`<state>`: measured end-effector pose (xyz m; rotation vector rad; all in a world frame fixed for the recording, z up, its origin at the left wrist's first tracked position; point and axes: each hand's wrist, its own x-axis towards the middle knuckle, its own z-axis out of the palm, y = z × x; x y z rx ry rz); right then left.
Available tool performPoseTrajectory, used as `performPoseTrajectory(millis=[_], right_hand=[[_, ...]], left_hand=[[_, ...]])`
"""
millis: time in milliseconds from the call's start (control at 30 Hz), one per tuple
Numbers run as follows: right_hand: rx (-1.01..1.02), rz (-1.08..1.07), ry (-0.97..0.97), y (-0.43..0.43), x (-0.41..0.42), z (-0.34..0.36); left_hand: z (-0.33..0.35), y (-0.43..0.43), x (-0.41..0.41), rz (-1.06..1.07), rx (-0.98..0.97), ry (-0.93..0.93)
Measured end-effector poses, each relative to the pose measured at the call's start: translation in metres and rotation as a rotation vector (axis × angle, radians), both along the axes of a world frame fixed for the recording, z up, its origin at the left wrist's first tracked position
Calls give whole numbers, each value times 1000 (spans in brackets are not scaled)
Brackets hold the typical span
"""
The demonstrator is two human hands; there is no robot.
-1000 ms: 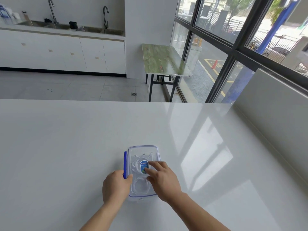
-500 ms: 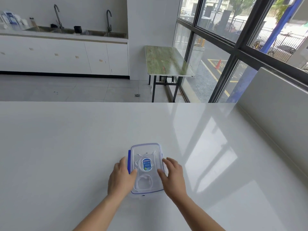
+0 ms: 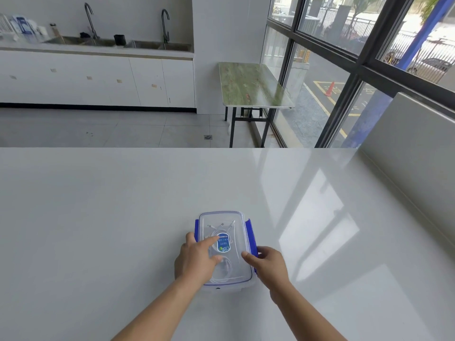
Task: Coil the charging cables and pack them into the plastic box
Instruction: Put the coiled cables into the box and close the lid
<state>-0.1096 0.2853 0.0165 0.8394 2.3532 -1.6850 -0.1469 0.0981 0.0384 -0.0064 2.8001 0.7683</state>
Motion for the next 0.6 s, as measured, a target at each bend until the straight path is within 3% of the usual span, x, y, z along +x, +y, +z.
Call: performPoseTrajectory(millis=[100, 233, 600], right_hand=[[327, 88, 38, -9, -2, 11], [530, 122, 46, -15, 2, 10], [737, 193, 11, -22, -9, 9]], left_hand=[[-2, 1, 0, 9, -10, 1], [-5, 2, 0, 17, -19, 13], [-7, 8, 1, 2, -92, 21]])
